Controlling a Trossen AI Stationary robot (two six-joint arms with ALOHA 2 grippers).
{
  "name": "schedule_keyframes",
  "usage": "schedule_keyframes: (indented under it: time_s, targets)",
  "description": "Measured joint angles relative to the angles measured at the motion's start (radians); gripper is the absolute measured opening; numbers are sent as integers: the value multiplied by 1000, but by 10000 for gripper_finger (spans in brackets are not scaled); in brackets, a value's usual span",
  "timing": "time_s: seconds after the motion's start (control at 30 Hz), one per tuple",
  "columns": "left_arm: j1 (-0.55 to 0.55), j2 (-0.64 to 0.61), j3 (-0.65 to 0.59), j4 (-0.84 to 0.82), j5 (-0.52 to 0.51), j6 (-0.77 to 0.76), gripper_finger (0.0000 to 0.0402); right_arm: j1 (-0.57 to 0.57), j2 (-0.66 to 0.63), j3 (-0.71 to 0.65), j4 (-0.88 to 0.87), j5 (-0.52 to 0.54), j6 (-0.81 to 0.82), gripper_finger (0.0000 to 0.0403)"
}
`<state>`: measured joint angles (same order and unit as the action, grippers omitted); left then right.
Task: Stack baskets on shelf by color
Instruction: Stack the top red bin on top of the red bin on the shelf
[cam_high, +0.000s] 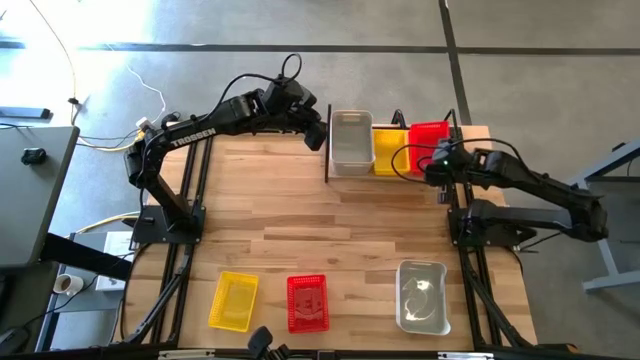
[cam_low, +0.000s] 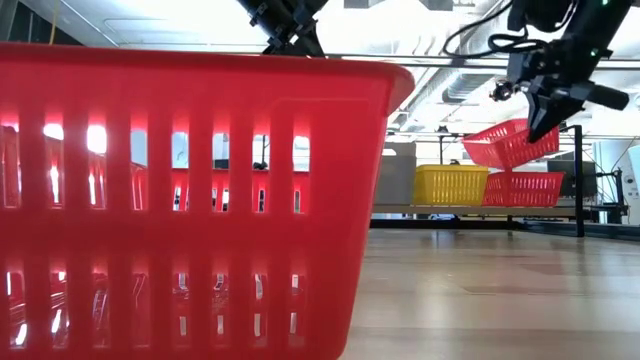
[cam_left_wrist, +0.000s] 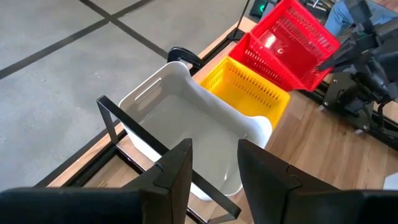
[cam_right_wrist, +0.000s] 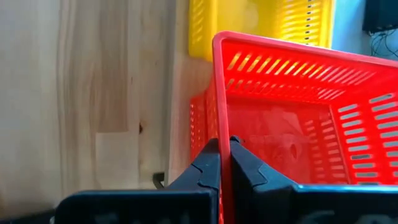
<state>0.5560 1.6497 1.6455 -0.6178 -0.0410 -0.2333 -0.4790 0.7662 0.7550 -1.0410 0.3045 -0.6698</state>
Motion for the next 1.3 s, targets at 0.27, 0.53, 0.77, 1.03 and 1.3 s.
schedule_keyframes:
  time_s: [0.27,0.53,0.77,1.03,1.3]
  targets:
    - [0,0,0,0,0,-2,117,-50,0,-18,16,-26,-72,0]
    - [0,0,0,0,0,0,117,-71,0,-18,16,-120,-63,0]
    - [0,0,0,0,0,-2,117,-71,0,-18,16,-119,-61,0]
    - [0,0,0,-1,0,-2,117,-71,0,-18,34,-118,-1,0]
    - [0,0,0,-1,0,-2,117,-71,0,-18,34,-117,-8,26]
